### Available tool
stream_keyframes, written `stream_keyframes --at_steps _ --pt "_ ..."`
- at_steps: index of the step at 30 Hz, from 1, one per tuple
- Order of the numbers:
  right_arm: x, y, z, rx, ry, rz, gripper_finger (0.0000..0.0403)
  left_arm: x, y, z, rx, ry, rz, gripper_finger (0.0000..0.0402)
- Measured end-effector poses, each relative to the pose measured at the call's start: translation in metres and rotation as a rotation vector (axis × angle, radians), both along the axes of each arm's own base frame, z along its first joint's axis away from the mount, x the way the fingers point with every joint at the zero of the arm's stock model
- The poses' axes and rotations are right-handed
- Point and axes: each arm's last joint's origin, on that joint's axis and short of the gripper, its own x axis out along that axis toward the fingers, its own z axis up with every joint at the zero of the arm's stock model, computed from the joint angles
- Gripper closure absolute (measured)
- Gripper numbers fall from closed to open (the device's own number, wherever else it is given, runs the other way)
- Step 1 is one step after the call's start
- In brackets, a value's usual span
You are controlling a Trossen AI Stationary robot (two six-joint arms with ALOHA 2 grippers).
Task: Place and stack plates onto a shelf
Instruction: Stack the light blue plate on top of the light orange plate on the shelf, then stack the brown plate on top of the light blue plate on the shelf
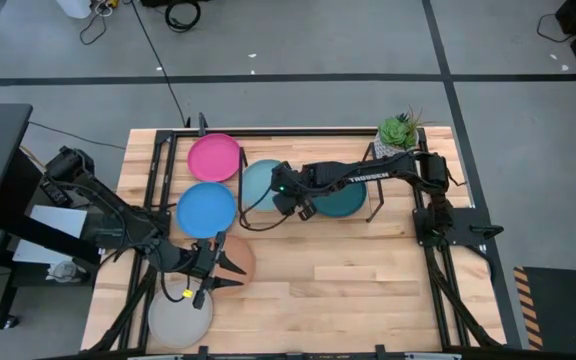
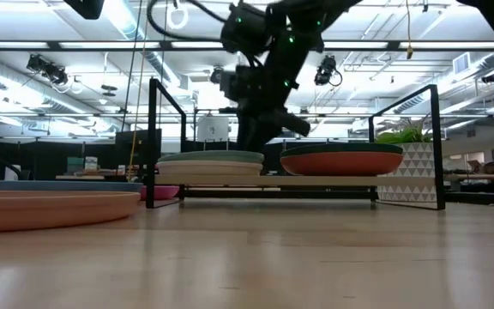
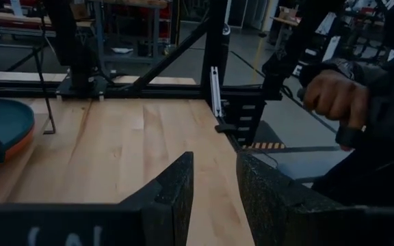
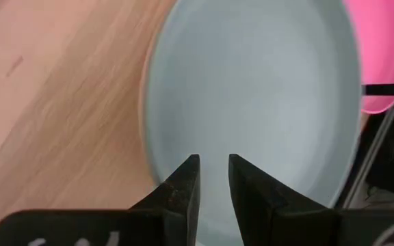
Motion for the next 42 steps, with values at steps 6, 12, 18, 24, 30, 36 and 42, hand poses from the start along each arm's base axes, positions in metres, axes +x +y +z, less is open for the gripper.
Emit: stream_keyframes --at_steps 6,12,18,24,30,36,42 --pt "-0.004 0.004 -0.009 -0.034 0.042 -0.008 0.0319 0.000 0.000 -0.002 0.013 0.015 0.000 0.0283" --pt "-0.006 0.007 -0.008 -0.025 0.052 -0.003 0.0319 0.000 0.000 -0.002 0.012 0.015 0.000 0.0283" --pt "-0.003 0.024 0.014 -0.097 -0.005 -0.042 0.0320 0.000 0.000 -0.002 0.017 0.021 0.000 0.0283" --pt "-0.014 0.051 0.036 -0.045 -0.049 -0.078 0.0320 -0.002 0.000 -0.008 0.047 0.074 -0.002 0.0283" --pt "-0.029 0.079 0.034 0.085 -0.031 -0.151 0.0320 -0.008 -0.006 -0.016 -0.031 0.184 -0.089 0.0283" --pt "-0.053 0.107 0.019 0.134 -0.101 -0.158 0.0322 -0.012 -0.012 -0.017 -0.198 0.261 -0.131 0.0283" --pt "-0.078 0.130 0.013 0.157 -0.277 -0.097 0.0322 -0.005 -0.006 -0.023 -0.398 0.351 -0.017 0.0283"
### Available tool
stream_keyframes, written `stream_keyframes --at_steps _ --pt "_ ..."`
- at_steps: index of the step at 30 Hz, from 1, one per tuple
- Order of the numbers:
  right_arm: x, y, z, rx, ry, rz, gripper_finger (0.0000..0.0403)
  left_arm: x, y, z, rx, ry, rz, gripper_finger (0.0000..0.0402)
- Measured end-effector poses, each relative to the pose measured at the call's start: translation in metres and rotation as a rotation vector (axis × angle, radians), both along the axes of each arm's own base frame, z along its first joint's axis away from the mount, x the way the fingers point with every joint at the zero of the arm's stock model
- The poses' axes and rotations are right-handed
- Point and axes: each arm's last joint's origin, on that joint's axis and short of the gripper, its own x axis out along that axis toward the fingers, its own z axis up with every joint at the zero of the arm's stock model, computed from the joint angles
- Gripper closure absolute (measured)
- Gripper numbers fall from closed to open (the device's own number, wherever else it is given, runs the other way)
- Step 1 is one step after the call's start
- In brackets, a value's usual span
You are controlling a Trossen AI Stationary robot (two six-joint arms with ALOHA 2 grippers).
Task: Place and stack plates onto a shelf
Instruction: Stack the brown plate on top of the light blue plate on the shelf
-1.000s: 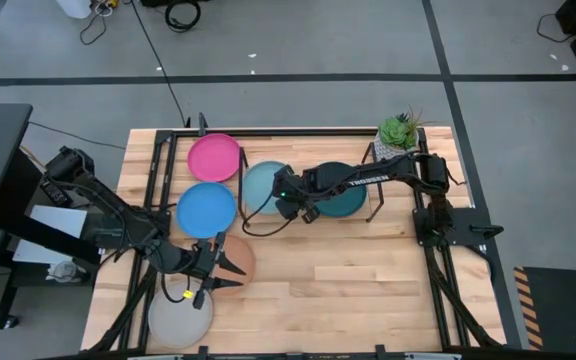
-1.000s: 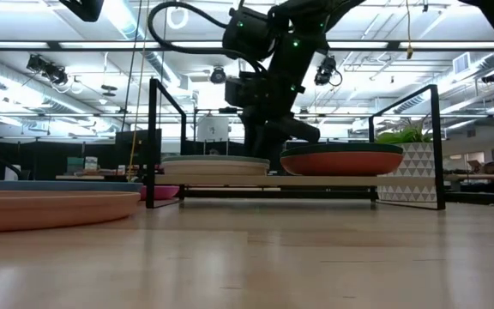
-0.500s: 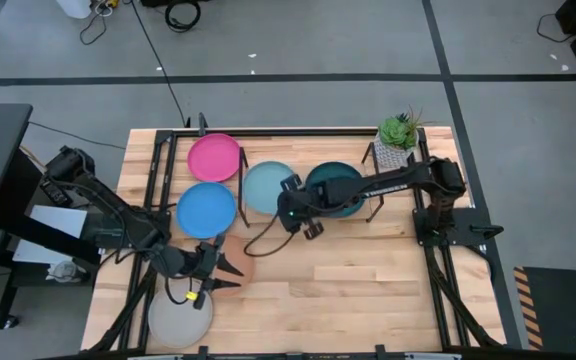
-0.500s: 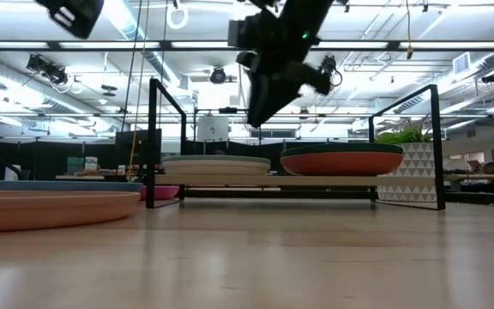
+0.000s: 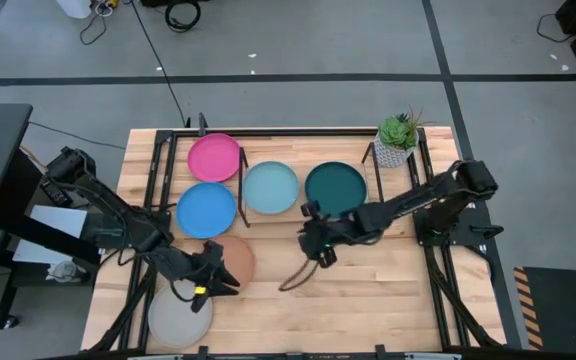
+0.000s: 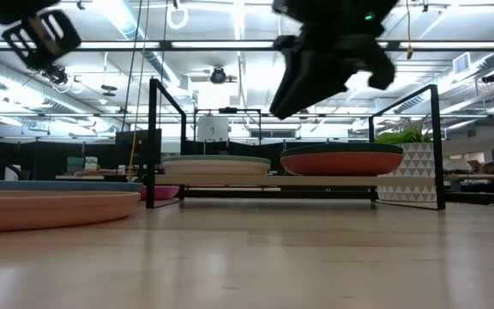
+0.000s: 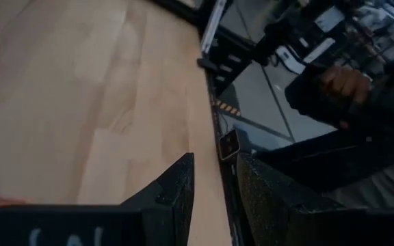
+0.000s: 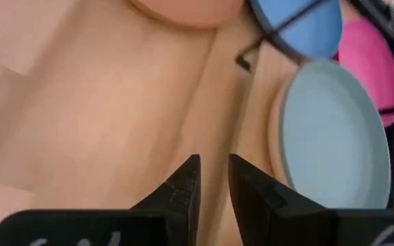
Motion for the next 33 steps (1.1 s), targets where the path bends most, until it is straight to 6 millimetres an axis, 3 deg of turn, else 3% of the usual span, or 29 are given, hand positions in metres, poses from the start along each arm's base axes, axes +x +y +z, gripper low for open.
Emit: stream_keyframes --at_steps 5,11,16,23,33 --pt "-0.022 0.011 -0.006 0.086 -0.062 0.099 0.0321 0.015 -0.013 0.002 0.014 0.089 -0.001 0.0283" --pt "-0.046 0.020 -0.020 0.169 -0.187 0.255 0.0320 0.039 -0.033 0.000 0.204 0.322 0.011 0.0283" --pt "-0.059 0.020 -0.022 0.073 -0.371 0.135 0.0323 0.058 -0.041 -0.009 0.291 0.469 0.052 0.0283" --pt "-0.074 0.032 -0.030 -0.027 -0.531 0.118 0.0325 0.086 -0.041 -0.019 0.315 0.645 0.073 0.0283" --pt "-0.092 0.034 -0.062 -0.051 -0.553 0.115 0.0325 0.115 -0.021 -0.023 0.329 0.841 0.202 0.0283"
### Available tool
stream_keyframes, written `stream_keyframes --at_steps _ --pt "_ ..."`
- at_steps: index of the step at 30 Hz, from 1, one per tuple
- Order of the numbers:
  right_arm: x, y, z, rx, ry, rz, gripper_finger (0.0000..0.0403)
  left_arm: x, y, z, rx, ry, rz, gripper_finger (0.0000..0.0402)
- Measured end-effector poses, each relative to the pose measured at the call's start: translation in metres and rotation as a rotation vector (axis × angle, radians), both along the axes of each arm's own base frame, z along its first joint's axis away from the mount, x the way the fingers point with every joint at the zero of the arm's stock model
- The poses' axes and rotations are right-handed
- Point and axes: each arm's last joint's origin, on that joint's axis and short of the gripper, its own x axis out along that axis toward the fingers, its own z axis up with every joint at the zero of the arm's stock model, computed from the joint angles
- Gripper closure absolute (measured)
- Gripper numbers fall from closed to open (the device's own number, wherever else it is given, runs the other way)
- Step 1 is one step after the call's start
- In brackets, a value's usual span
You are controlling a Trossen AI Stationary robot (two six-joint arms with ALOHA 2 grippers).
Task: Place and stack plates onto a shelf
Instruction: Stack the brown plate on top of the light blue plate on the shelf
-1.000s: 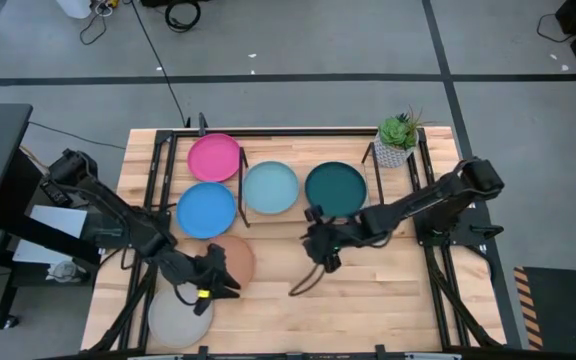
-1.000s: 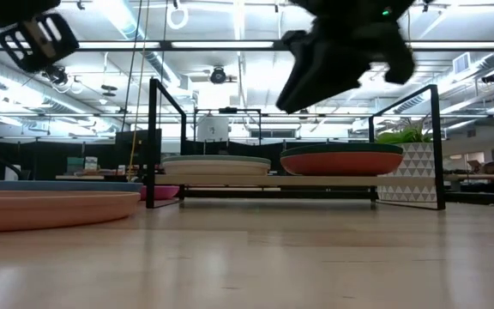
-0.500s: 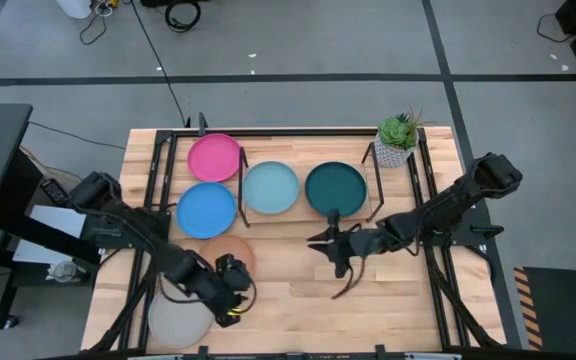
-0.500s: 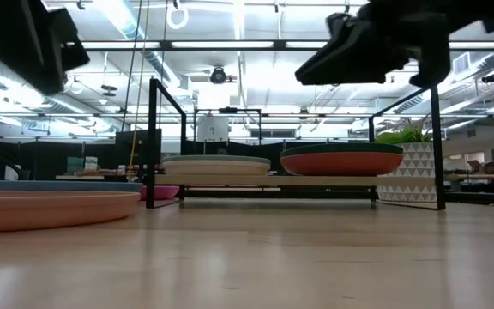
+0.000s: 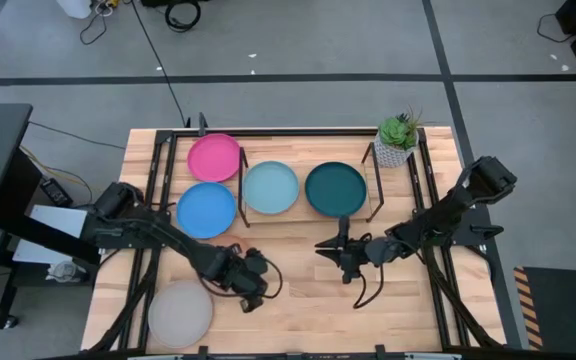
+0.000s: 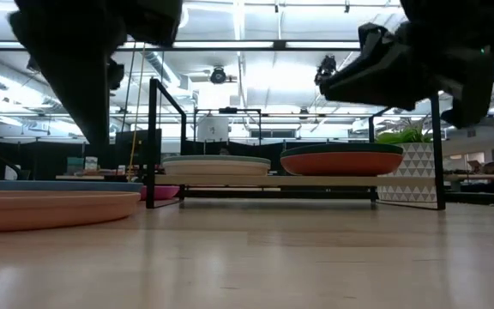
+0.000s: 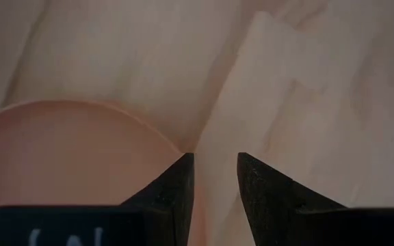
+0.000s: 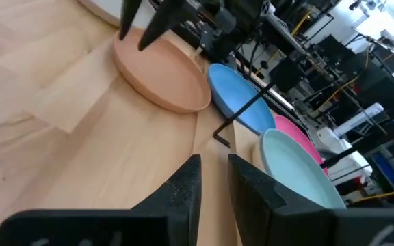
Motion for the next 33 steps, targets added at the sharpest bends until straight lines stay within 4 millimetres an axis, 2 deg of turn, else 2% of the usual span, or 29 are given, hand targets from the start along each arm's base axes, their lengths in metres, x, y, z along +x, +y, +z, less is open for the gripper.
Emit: stream_keyframes --at_steps 10,23,26,33 --pt "-0.012 0.013 0.000 -0.050 -0.035 0.008 0.0325 0.007 0.007 -0.015 -0.036 0.052 0.213 0.0283" --pt "-0.013 0.014 -0.001 -0.047 -0.034 -0.004 0.0325 0.010 0.004 -0.048 -0.003 0.169 0.233 0.0285" --pt "-0.013 0.014 -0.001 -0.045 -0.032 -0.004 0.0325 0.010 0.004 -0.049 -0.002 0.173 0.230 0.0303" --pt "-0.013 0.014 -0.001 -0.045 -0.028 -0.005 0.0325 0.013 0.003 -0.048 -0.055 0.166 0.218 0.0386"
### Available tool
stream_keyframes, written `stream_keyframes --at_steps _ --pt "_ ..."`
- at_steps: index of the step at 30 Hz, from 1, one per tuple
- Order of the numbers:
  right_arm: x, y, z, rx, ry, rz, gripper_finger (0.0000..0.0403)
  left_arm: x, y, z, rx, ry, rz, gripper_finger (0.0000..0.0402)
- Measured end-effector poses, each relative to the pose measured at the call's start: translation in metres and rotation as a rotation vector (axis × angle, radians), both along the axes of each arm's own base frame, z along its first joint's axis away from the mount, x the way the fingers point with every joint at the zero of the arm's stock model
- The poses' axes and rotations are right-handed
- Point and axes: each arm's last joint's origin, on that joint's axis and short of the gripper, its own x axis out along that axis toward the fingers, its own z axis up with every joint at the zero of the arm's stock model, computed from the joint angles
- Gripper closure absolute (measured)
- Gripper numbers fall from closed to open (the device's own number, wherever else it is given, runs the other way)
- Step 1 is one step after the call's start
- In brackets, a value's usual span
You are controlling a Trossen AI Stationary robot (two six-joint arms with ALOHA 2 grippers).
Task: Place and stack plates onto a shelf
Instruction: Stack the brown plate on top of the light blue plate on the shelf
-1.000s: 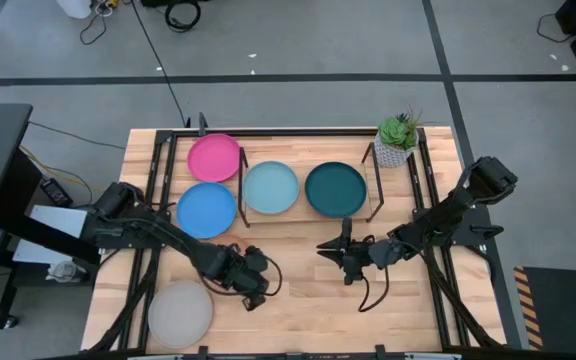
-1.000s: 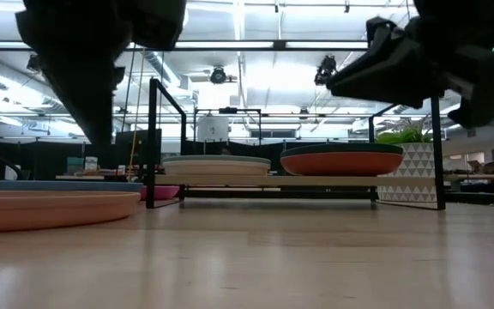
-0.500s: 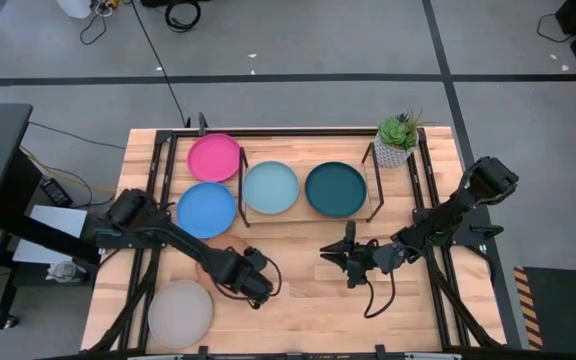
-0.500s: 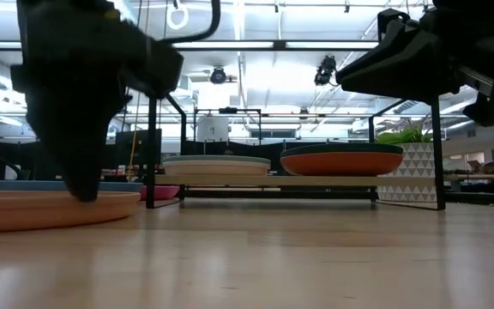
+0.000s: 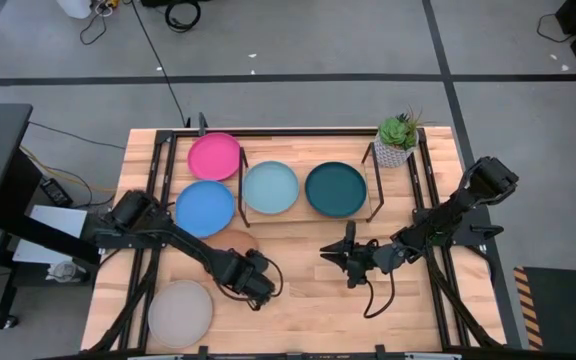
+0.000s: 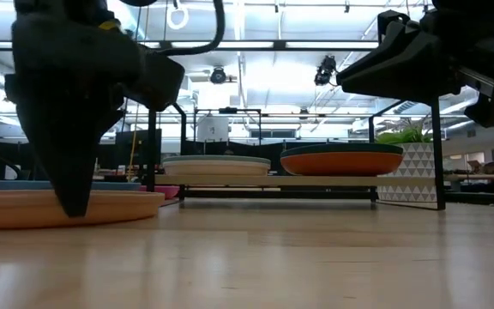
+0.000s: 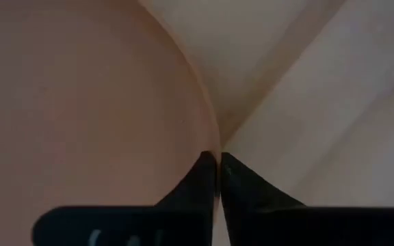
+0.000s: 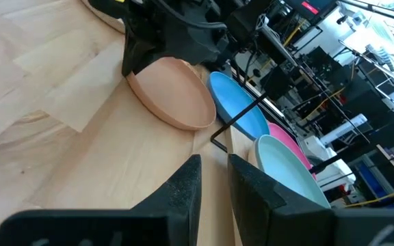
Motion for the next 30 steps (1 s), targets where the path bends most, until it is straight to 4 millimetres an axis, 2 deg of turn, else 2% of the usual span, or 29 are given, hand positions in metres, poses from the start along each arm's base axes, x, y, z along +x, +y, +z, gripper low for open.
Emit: stream_keyframes --at_steps 4,7,11,15,17,20,23,26,30 --pt "0.000 0.000 0.000 0.000 0.000 0.000 0.0325 0.005 0.004 0.005 -0.080 0.013 0.013 0.0384" --pt "0.000 0.000 0.000 0.000 0.000 0.000 0.0325 0.013 0.004 0.017 -0.144 -0.001 -0.006 0.0383" --pt "0.000 0.000 0.000 0.000 0.002 0.001 0.0325 0.030 -0.001 0.045 -0.254 -0.070 -0.111 0.0385" --pt "0.000 0.000 -0.001 0.001 0.005 0.000 0.0325 0.048 -0.008 0.086 -0.303 -0.213 -0.254 0.0385" --pt "0.000 0.000 -0.001 0.003 0.006 -0.001 0.0325 0.055 -0.011 0.109 -0.254 -0.311 -0.329 0.0385" --pt "0.000 0.000 -0.001 0.007 0.005 -0.002 0.0325 0.062 -0.009 0.140 -0.092 -0.436 -0.386 0.0385" --pt "0.000 0.000 -0.001 0.011 0.004 -0.003 0.0325 0.063 -0.004 0.159 0.073 -0.475 -0.426 0.0384" --pt "0.000 0.000 -0.001 0.028 0.002 -0.007 0.0325 0.063 0.006 0.169 0.189 -0.457 -0.437 0.0384" --pt "0.000 0.000 -0.001 0.044 0.005 -0.012 0.0325 0.063 0.024 0.167 0.295 -0.385 -0.447 0.0384"
